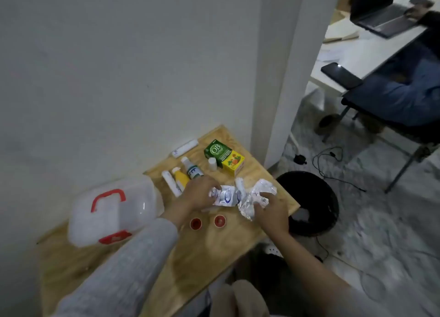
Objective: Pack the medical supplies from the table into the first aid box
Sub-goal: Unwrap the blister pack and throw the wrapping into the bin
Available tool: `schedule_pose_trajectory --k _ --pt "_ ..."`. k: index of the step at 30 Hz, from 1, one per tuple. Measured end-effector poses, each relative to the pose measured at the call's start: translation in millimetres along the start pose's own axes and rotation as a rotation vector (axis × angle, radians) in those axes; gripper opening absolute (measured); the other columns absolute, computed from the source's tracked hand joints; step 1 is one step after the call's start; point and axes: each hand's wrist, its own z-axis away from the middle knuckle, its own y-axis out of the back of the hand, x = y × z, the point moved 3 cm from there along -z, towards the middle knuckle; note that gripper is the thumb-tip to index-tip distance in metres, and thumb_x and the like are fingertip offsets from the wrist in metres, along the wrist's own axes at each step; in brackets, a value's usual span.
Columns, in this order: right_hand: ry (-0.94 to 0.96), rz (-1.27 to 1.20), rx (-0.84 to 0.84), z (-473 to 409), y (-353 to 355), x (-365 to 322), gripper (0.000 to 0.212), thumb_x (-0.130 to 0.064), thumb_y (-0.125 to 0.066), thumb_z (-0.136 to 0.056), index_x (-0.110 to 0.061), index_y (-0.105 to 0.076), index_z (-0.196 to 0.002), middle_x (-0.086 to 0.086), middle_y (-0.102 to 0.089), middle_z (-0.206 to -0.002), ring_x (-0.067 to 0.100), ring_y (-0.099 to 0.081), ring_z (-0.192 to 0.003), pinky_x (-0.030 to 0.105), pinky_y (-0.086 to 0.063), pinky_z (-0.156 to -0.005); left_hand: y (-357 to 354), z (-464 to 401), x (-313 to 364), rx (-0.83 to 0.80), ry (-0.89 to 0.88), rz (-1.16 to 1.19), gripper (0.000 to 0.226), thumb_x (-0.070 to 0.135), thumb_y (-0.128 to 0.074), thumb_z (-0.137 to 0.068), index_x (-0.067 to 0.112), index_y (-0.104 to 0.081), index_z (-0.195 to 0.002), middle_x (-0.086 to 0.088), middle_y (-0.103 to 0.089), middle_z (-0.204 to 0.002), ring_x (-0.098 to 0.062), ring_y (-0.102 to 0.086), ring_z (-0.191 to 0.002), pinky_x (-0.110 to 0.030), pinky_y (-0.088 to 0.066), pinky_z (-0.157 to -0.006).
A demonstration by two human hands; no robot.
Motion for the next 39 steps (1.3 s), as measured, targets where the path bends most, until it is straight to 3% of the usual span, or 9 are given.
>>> schedule_pose_trajectory --k 3,8,14,17,19,23,26,33,39 --pt "-0.097 -0.072 -0.041 -0.2 -3.5 6.3 0.045 -0.031 -0.069 -0.072 -0.022 -0.066 -0.115 0.022 -0.066 -0.100 0.033 -0.063 -0.094 0.038 -0.053 -0.087 -1.7 -9.3 3.5 -0.041 -0.037 -0.150 0.032 0.012 -0.058 -0.074 0.024 -0.069 -0.102 0.001 -0.064 -0.114 -0.020 -0.055 -0.110 -0.033 -0.045 -0.073" --pt "-0.172 -0.112 -0.032 -0.4 -1.8 8.8 0.046 -0.012 -0.072 -0.067 -0.017 -0.069 -0.112 0.020 -0.063 -0.103 0.031 -0.064 -0.090 0.035 -0.053 -0.085 -4.1 -18.3 2.6 -0.084 -0.028 -0.230 0.031 0.010 -0.055 -0.074 0.029 -0.066 -0.097 0.005 -0.064 -0.111 -0.021 -0.052 -0.110 -0.040 -0.037 -0.085" --pt "-0.204 -0.112 0.002 -2.0 -11.1 14.8 0.041 -0.011 -0.071 -0.063 -0.025 -0.072 -0.102 0.016 -0.066 -0.100 0.026 -0.065 -0.081 0.035 -0.056 -0.079 -1.9 -21.8 7.7 -0.100 -0.028 -0.328 0.028 0.015 -0.056 -0.077 0.031 -0.061 -0.098 0.007 -0.062 -0.107 -0.019 -0.049 -0.108 -0.039 -0.024 -0.082" --pt "-0.208 -0.117 0.005 0.2 -11.9 10.6 0.035 -0.008 -0.072 -0.067 -0.028 -0.072 -0.096 0.015 -0.062 -0.104 0.012 -0.055 -0.066 0.024 -0.047 -0.069 -0.7 -22.0 5.4 -0.124 -0.027 -0.260 0.026 0.015 -0.059 -0.074 0.028 -0.060 -0.098 0.005 -0.058 -0.104 -0.019 -0.050 -0.106 -0.037 -0.021 -0.082" --pt "-0.252 -0.117 0.005 0.5 -10.6 9.3 0.035 -0.007 -0.073 -0.071 -0.027 -0.070 -0.099 0.011 -0.054 -0.109 0.008 -0.050 -0.069 0.023 -0.041 -0.071 0.2 -21.9 5.3 -0.136 -0.025 -0.213 0.026 0.016 -0.062 -0.073 0.027 -0.059 -0.097 0.006 -0.054 -0.100 -0.018 -0.051 -0.104 -0.036 -0.019 -0.082" --pt "-0.238 -0.031 0.059 -2.0 -6.3 6.7 0.048 -0.017 -0.077 -0.067 -0.031 -0.065 -0.111 0.002 -0.043 -0.125 0.026 -0.051 -0.112 0.036 -0.043 -0.095 2.9 -20.1 3.3 -0.119 -0.027 -0.174 0.025 0.018 -0.063 -0.074 0.026 -0.059 -0.097 0.007 -0.054 -0.101 -0.016 -0.053 -0.102 -0.033 -0.019 -0.082" --pt "-0.191 0.009 0.005 -5.1 -3.7 5.0 0.055 -0.019 -0.077 -0.067 -0.035 -0.061 -0.117 -0.003 -0.039 -0.138 0.030 -0.037 -0.123 0.040 -0.032 -0.100 4.0 -17.7 1.7 -0.116 -0.023 -0.148 0.025 0.019 -0.062 -0.075 0.026 -0.060 -0.099 0.008 -0.052 -0.101 -0.016 -0.054 -0.100 -0.032 -0.020 -0.084" --pt "-0.089 -0.104 0.003 -1.8 -3.0 3.0 0.056 -0.003 -0.069 -0.062 -0.023 -0.062 -0.115 -0.003 -0.045 -0.118 0.021 -0.049 -0.110 0.027 -0.032 -0.084 12.8 -15.2 -0.2 -0.094 -0.017 0.072 0.026 0.004 -0.062 -0.074 0.020 -0.064 -0.094 0.003 -0.055 -0.097 -0.020 -0.057 -0.094 -0.032 -0.043 -0.073" --pt "-0.004 -0.370 -0.004 -7.4 13.0 -3.5 0.054 0.006 -0.071 -0.067 -0.014 -0.057 -0.115 -0.001 -0.044 -0.116 0.013 -0.059 -0.094 0.008 -0.045 -0.069 35.1 -13.7 6.2 -0.013 0.040 0.302 0.027 0.009 -0.069 -0.077 0.028 -0.066 -0.095 0.006 -0.060 -0.105 -0.011 -0.055 -0.098 -0.025 -0.044 -0.080"
